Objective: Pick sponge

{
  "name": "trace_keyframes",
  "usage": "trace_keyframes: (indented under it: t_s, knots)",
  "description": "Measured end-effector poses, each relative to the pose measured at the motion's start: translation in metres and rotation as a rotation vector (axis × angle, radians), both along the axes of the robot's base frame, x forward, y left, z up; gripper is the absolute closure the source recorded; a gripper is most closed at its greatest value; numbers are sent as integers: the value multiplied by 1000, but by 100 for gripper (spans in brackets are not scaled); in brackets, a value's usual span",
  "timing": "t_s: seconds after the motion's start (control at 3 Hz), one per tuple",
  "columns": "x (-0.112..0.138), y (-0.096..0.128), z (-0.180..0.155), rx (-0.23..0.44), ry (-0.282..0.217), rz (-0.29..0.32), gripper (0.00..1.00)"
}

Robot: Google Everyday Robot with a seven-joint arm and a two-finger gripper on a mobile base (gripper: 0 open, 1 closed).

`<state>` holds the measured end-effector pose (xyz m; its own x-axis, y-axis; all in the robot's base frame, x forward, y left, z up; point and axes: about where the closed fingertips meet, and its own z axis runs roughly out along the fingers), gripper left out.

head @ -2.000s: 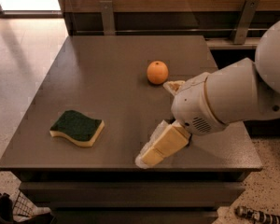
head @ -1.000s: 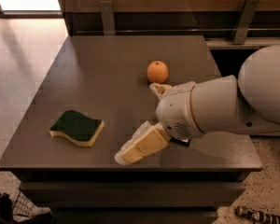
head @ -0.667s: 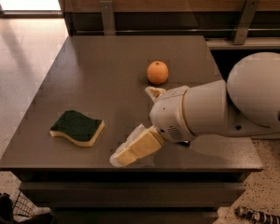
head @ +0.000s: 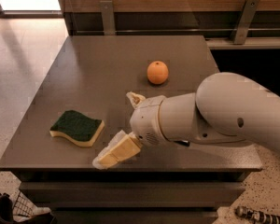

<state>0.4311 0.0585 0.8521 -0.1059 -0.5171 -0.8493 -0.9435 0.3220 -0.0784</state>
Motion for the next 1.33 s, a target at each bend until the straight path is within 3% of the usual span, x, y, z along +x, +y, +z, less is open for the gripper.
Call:
trace_keyframes:
  t_s: [0.67, 1.33]
  knots:
    - [17, 43, -9, 44, -29, 53, 0]
    - [25, 73, -36, 132, -9, 74, 0]
